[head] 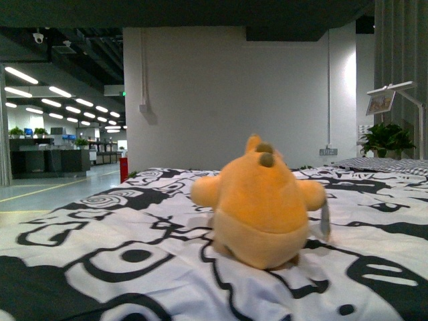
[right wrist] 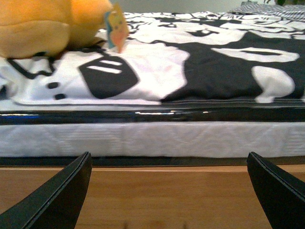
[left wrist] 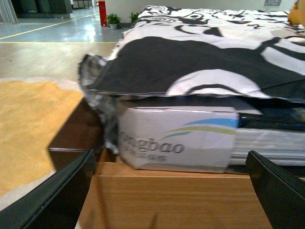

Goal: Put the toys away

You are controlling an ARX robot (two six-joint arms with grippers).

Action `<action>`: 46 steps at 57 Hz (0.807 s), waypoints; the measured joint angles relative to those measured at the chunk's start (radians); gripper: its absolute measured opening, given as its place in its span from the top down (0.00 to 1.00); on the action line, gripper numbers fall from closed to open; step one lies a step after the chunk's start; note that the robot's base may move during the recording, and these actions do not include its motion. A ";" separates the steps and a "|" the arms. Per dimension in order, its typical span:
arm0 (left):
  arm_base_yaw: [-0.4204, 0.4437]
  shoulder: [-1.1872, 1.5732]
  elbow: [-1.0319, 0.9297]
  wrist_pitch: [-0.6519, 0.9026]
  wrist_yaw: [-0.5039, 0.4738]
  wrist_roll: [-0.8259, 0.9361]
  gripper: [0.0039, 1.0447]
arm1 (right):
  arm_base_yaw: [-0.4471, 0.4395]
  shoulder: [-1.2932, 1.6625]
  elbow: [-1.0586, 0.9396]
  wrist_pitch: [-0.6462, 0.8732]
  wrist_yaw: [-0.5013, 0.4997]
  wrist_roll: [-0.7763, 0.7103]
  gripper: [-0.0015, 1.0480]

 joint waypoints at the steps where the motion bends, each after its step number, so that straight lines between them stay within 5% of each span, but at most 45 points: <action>1: 0.000 0.000 0.000 0.000 -0.004 0.000 0.06 | 0.000 0.000 0.000 0.000 0.000 0.000 0.06; 37: 0.000 0.000 -0.001 0.000 -0.002 0.000 0.06 | 0.000 0.000 0.000 0.000 -0.002 0.000 0.06; 46: 0.000 0.000 -0.001 0.000 0.000 0.000 0.06 | 0.057 0.136 0.002 0.093 0.271 0.017 0.06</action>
